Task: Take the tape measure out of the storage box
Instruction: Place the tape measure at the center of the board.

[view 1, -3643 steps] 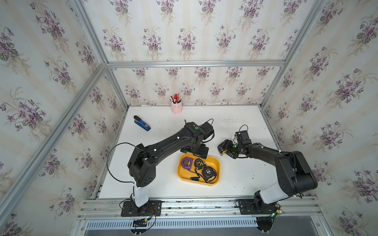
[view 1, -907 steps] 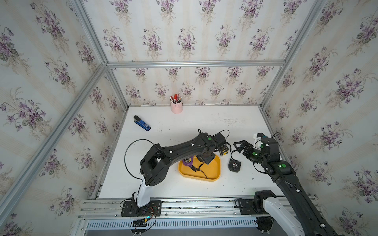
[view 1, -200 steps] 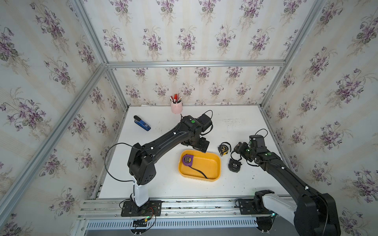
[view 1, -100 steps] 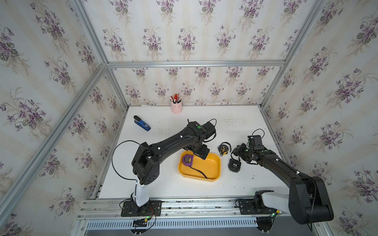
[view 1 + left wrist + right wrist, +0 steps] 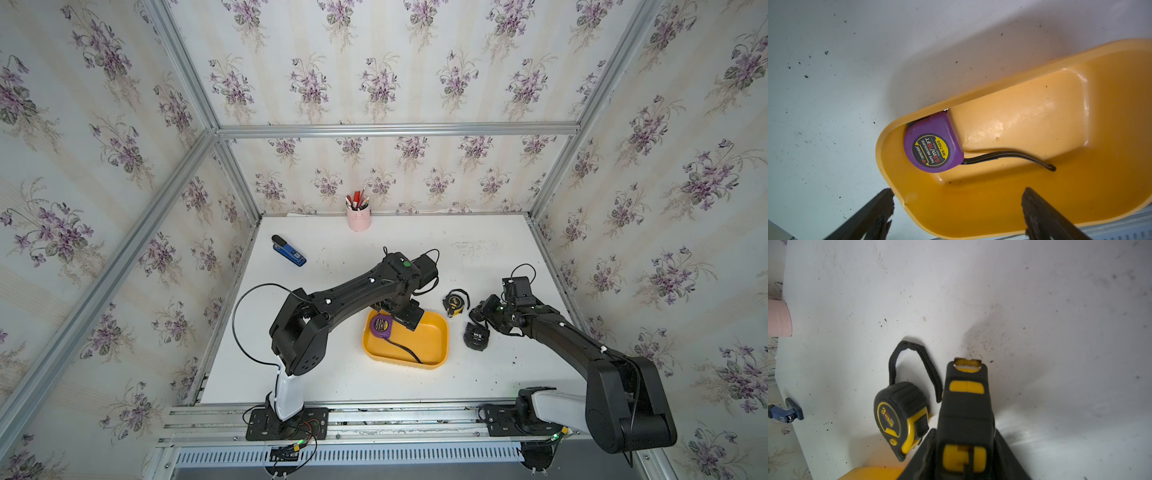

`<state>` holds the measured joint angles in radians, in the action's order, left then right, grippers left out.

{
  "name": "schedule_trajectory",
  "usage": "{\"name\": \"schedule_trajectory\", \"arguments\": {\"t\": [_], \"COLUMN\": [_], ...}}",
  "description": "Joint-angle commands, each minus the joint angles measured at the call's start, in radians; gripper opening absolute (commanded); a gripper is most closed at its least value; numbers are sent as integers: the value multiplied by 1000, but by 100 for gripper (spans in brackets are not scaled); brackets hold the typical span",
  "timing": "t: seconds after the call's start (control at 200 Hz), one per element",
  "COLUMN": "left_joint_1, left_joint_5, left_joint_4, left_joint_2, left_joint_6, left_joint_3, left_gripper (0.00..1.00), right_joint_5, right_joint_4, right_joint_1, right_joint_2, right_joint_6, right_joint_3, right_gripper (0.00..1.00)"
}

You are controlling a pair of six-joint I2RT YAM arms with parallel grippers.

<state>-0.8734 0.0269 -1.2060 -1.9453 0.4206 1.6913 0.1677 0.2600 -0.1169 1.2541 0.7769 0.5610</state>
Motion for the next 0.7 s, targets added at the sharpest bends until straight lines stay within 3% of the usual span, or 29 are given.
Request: {"name": "schedule_trajectory", "arguments": {"t": [0.0, 0.08, 0.215, 0.694], "left_joint_1": [0, -1, -1, -11], "left_joint_5": [8, 10, 10, 8], "left_joint_4": [3, 1, -2, 27], "left_joint_2": [-4, -7, -10, -17], "left_joint_6": [0, -6, -14, -9], "left_joint_3": [-1, -1, -4, -54], "left_gripper": [99, 99, 99, 100], "right_joint_5": [-25, -31, -52, -190], "right_joint_4": [29, 38, 70, 226], "right_joint_1": [1, 0, 1, 1], "right_joint_2": [-17, -34, -54, -220], "right_joint_6": [-14, -14, -17, -9], "right_joint_3": [-3, -2, 13, 41], "right_gripper": [57, 69, 78, 88]}}
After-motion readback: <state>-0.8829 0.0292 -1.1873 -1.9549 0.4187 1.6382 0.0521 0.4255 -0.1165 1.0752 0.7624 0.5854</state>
